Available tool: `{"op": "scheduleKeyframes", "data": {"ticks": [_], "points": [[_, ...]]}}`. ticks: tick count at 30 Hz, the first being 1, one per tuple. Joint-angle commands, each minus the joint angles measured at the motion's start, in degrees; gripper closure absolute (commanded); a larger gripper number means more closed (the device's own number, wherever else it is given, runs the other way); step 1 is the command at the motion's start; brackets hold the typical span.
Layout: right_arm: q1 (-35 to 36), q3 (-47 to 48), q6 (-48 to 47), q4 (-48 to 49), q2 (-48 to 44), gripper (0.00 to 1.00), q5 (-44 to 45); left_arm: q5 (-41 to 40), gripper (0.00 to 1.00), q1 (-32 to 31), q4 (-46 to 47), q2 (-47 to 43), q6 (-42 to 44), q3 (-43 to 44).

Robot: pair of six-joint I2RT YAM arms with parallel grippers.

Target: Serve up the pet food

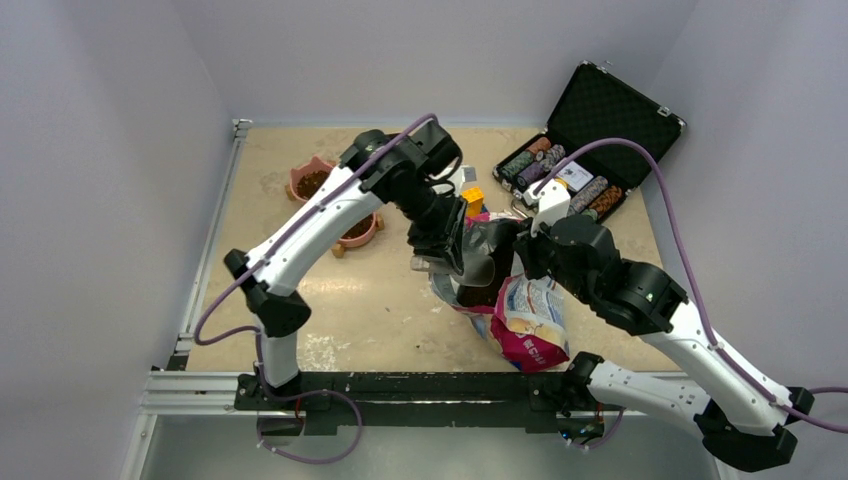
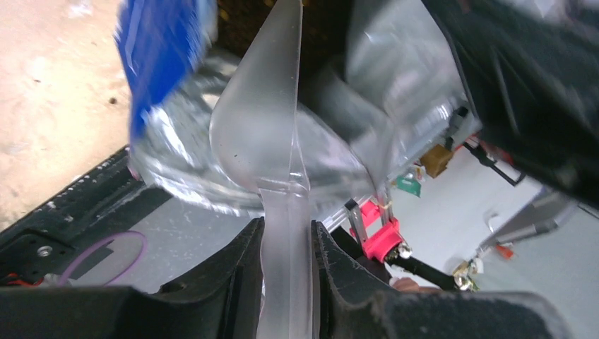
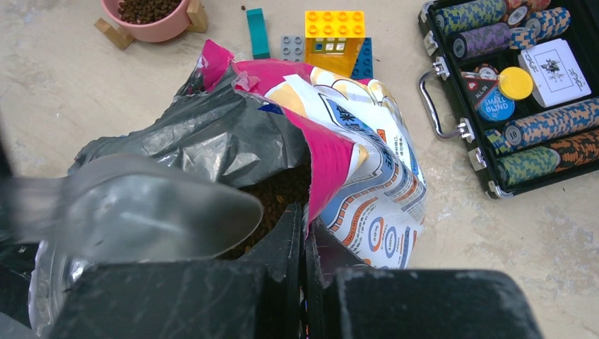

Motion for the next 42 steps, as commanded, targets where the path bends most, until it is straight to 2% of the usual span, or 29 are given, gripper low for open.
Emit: {"op": "scheduleKeyframes", "data": {"ticks": [1, 3, 7, 9, 12, 14, 15, 19, 23, 27, 29, 33, 37, 42], "points": [[-0.2, 2.3, 0.2, 9.5, -2.6, 1.00, 0.1, -5.9, 1.00, -1.3, -11.9, 8.2, 2.4, 7.3], [-0.2, 2.7, 0.6, 9.6, -3.0, 1.00, 0.1, -4.6, 1.00, -2.6, -9.8, 10.2, 3.7, 3.4], [-0.2, 2.7, 2.1, 10.4, -4.2, 1.00, 0.3, -5.1, 1.00, -4.4, -9.8, 16.1, 7.4, 1.4], [-0.2, 2.0, 2.6, 10.3, -4.8, 1.00, 0.8, -3.6, 1.00, -4.4, -2.4, 15.0, 7.3, -6.0], [-0.2, 0.6, 3.8, 9.8, -5.4, 1.00, 0.5, 5.5, 1.00, -4.1, 10.9, 16.1, 6.7, -17.2], [-0.2, 0.3, 4.5, 8.8, -5.6, 1.00, 0.4, 6.9, 1.00, -4.2, 9.0, 20.4, 9.6, -13.2], [-0.2, 0.3, 4.9, 8.0, -5.7, 1.00, 0.4, 7.2, 1.00, -4.2, 10.9, 21.1, 10.8, -13.4], [-0.2, -0.2, 5.8, 5.7, -6.6, 1.00, 2.6, 23.7, 1.00, -3.1, 39.3, 16.5, 5.5, -26.6], [-0.2, -0.3, 6.6, 2.6, -7.8, 1.00, 5.1, 35.1, 1.00, -1.1, 68.7, 7.3, -5.9, -40.2], [-0.2, -1.4, 7.4, 1.0, -9.5, 1.00, 6.6, 40.7, 1.00, 2.8, 86.5, -0.3, -15.9, -51.3], [-0.2, -1.8, 8.0, 0.3, -9.9, 1.00, 7.0, 42.0, 1.00, 4.1, 89.0, -4.0, -17.5, -54.7], [-0.2, -2.4, 9.2, 0.0, -10.3, 1.00, 8.3, 43.6, 1.00, 5.8, 87.3, -11.3, -16.8, -58.8], [-0.2, -2.3, 10.5, -0.2, -10.2, 1.00, 9.5, 43.4, 1.00, 7.8, 76.9, -16.1, -10.9, -60.1], [-0.2, -1.7, 10.8, -1.3, -9.9, 1.00, 10.1, 42.9, 1.00, 10.5, 70.0, -19.5, -8.3, -59.1]]}}
